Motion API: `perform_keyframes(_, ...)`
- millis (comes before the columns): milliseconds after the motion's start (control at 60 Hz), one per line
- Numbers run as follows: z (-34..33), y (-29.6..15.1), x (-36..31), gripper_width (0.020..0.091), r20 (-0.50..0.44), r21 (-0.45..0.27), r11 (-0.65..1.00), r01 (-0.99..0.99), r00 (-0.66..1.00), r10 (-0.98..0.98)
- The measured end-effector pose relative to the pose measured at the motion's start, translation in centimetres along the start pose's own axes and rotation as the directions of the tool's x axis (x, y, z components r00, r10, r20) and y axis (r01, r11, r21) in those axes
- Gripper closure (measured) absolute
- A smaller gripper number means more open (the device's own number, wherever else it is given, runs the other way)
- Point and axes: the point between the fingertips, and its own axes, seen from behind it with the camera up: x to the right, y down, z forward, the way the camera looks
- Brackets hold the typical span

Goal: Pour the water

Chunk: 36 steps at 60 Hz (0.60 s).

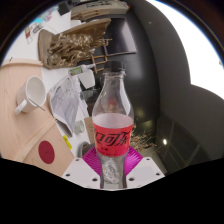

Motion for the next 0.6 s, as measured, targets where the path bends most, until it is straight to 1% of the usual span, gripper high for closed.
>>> perform_keyframes(83, 1.5, -1.6, 0.0, 0.0863, -0.057, 0.032, 0.970, 0.239, 0.970, -0.237)
perform_keyframes(133, 2.4, -2.4, -0.5, 0.0863, -0.088, 0.044, 0.936, 0.350, 0.934, -0.346)
perform_keyframes(217, 3.5, -2.9, -1.5, 0.0863, -0.110, 0.034, 0.867, 0.496, 0.865, -0.490)
perform_keyframes(317, 4.5, -3.5, -3.3, 0.0863, -0.105, 0.044, 0.800, 0.598, 0.800, -0.591)
perform_keyframes(400, 4.9, -4.6, -4.2, 0.0862, -0.141, 0.056, 0.719, 0.692, 0.719, -0.681)
perform_keyframes(433, 5.0, -4.8, -4.6, 0.0862, -0.142, 0.059, 0.697, 0.714, 0.698, -0.702)
perform_keyframes(533, 5.5, -4.4, -5.4, 0.0862, -0.115, 0.048, 0.688, 0.724, 0.688, -0.717)
perform_keyframes(600, 5.5, -4.3, -5.7, 0.0862, -0.098, 0.053, 0.704, 0.709, 0.705, -0.703)
